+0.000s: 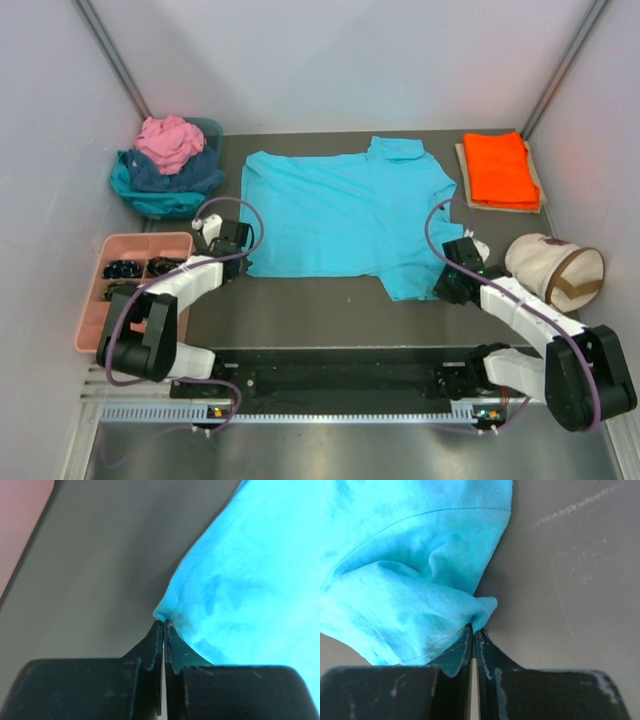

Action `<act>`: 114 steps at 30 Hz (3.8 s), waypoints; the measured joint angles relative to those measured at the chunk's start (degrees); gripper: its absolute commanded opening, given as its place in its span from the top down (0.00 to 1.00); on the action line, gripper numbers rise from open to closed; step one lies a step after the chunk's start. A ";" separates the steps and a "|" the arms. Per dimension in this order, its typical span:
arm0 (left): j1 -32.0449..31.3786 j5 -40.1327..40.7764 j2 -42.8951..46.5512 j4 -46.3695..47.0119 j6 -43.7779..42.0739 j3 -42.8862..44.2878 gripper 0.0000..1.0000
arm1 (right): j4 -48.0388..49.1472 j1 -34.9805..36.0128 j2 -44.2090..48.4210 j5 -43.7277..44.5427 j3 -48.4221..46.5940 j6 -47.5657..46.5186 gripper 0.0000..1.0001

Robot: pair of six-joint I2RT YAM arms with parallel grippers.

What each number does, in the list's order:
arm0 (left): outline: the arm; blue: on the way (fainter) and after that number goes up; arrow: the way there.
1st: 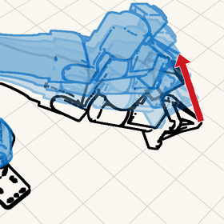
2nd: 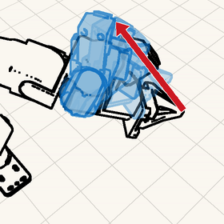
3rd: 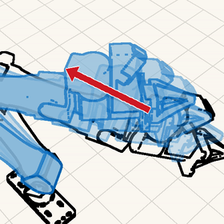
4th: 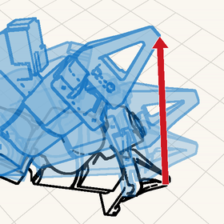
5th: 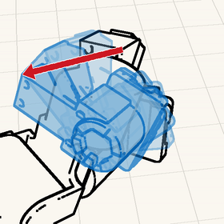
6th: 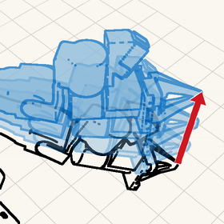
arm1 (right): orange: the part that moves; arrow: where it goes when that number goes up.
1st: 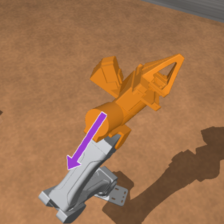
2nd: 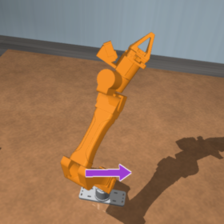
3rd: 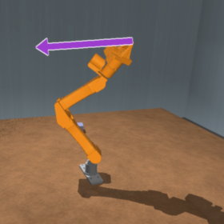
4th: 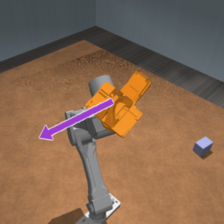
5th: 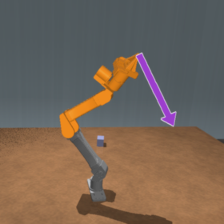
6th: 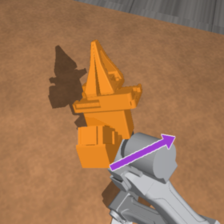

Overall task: Fold and stack the t-shirts
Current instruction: Fold the tshirt

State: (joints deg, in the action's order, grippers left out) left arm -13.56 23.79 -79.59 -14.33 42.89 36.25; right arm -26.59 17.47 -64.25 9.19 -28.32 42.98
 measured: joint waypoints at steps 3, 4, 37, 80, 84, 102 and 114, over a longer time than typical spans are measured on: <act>-0.02 -0.39 1.97 -1.66 -0.87 1.62 1.00 | -0.87 0.00 1.77 -0.04 -0.11 -0.42 1.00; -0.02 -0.39 2.69 -2.05 -1.09 2.49 1.00 | -1.25 0.00 2.25 -0.02 -0.39 -0.44 1.00; 5.73 -0.87 -9.53 6.27 -6.08 13.68 1.00 | 3.52 -5.09 -13.73 2.08 -24.04 -3.50 1.00; 6.03 -3.41 -20.98 8.92 -6.69 24.33 1.00 | 4.17 -10.16 -29.24 3.54 -40.85 -5.49 1.00; 6.03 -3.45 -22.38 8.96 -6.71 25.44 1.00 | 4.17 -10.19 -30.38 3.56 -41.88 -5.49 1.00; 6.03 -3.45 -25.07 8.98 -7.06 28.61 1.00 | 4.28 -11.50 -35.12 3.43 -46.23 -5.49 1.00; 6.03 -3.37 -27.43 8.63 -7.17 30.16 0.84 | 3.28 -11.76 -39.23 3.13 -50.58 -5.53 0.74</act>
State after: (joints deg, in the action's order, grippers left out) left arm -7.53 20.43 -107.02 -5.69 35.73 66.41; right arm -23.31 5.72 -103.48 12.32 -78.89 37.45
